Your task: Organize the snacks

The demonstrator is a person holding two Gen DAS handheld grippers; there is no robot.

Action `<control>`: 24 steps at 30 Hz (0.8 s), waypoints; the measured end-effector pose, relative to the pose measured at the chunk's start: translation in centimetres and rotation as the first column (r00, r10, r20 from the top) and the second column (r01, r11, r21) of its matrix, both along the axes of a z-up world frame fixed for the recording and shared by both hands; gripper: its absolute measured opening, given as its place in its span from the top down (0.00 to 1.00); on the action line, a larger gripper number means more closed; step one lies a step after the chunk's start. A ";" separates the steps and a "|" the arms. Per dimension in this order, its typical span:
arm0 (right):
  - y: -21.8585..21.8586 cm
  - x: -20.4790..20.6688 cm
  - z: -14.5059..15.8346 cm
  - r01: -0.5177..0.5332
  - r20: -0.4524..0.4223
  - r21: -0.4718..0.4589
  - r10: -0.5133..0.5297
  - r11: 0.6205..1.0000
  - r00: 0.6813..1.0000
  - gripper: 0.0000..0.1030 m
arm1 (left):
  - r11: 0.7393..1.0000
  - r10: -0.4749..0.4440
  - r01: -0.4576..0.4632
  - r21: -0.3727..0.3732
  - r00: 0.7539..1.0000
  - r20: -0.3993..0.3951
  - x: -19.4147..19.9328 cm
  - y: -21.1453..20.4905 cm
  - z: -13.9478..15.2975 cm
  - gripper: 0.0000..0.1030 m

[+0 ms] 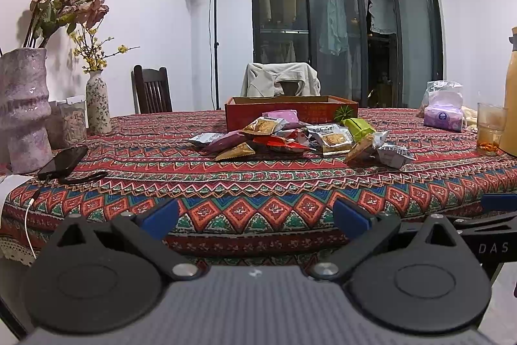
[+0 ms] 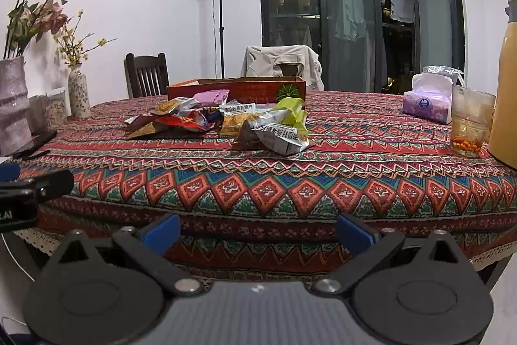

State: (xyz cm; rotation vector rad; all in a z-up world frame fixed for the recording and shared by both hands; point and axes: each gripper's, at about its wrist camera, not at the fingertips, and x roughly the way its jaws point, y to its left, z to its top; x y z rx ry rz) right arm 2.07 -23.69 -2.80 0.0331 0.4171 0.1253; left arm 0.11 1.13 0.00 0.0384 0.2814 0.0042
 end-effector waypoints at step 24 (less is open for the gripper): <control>-0.1 -0.3 0.2 0.002 0.013 0.008 -0.002 1.000 1.000 0.00 | 1.000 0.001 0.000 -0.001 1.000 0.007 -0.1 0.1 0.3 0.00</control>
